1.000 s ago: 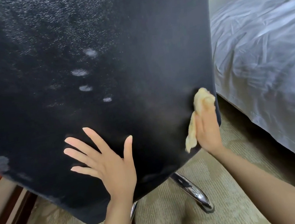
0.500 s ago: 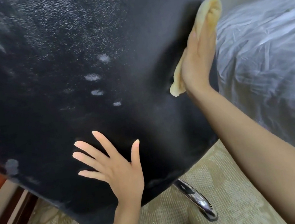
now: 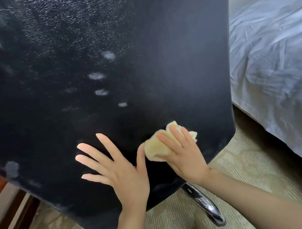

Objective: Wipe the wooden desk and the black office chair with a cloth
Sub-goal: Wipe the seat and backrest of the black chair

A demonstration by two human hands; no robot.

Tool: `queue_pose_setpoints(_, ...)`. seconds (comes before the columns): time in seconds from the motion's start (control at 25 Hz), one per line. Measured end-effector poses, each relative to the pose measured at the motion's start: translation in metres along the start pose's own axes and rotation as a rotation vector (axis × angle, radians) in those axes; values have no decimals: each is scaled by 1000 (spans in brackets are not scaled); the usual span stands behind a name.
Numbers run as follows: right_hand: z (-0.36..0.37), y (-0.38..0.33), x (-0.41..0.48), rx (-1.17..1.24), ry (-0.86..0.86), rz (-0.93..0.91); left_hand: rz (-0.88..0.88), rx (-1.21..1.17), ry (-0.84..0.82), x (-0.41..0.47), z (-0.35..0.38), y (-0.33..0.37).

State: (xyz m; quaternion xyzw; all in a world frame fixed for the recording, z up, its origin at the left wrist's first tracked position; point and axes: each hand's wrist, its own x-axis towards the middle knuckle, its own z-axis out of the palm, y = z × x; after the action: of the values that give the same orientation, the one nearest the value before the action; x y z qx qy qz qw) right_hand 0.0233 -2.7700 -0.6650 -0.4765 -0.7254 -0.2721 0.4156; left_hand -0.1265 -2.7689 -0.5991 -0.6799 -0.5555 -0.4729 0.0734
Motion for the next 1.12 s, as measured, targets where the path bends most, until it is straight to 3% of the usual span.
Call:
queue_pose_setpoints(0.08,0,5,-26,52,-75,140,-6,13,-2,1,-1,2)
queue_pose_setpoints(0.24,0,6,-54,149,-146,586,-17,13,-16,-1,-3,4)
queue_pose_setpoints(0.32,1,9,-59,258,-105,782,-15,8,-22,-1,-4,4)
queue_pose_setpoints(0.56,-7,45,-17,454,410,1146,-4,25,-14,-1,-4,3)
queue_pose_setpoints(0.72,-19,64,38,553,742,1481,-3,27,-6,-1,-1,2)
queue_pose_setpoints(0.88,-38,52,96,514,828,1321,5,59,3,-1,-1,4)
queue_pose_setpoints(1.12,-56,-10,154,368,728,791,-13,104,-6,-2,-4,5)
